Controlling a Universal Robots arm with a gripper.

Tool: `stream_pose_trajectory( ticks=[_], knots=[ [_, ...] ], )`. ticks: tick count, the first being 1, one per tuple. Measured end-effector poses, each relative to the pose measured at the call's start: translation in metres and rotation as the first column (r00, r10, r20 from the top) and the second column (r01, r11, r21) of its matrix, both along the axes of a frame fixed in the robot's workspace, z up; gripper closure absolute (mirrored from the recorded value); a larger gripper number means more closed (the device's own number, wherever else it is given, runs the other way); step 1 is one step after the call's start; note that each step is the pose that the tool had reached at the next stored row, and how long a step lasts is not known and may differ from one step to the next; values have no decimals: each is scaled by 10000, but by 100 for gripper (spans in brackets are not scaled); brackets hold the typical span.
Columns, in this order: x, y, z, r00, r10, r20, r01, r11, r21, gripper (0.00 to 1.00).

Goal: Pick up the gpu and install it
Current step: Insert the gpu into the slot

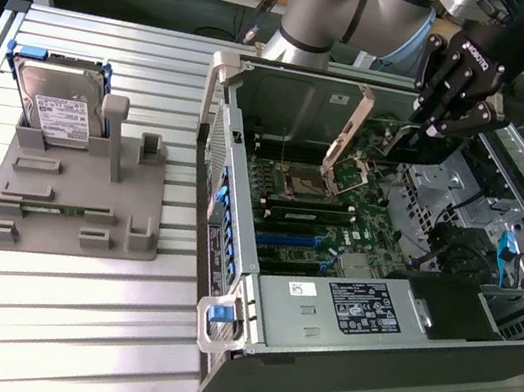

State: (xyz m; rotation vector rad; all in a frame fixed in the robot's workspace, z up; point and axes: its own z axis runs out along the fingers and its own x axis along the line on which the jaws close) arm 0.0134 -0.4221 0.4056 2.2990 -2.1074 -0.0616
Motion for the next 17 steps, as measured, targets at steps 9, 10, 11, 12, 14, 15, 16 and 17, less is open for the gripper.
stream_pose_trajectory(
  ticks=[9,10,11,12,14,15,16,17],
  knots=[
    [0,0,-66,10000,0,0,0,10000,1,73],
    [0,0,-75,10000,0,0,0,10000,1,73],
    [0,0,-83,10000,0,0,0,10000,1,73],
    [0,0,-93,10000,0,0,0,10000,1,73],
    [0,0,-107,10000,0,0,0,10000,2,73],
    [0,0,-114,10000,0,0,0,10000,1,73],
    [0,0,-118,10000,0,0,0,10000,1,73],
    [0,0,-121,10000,0,0,0,10000,1,73]
  ],
)
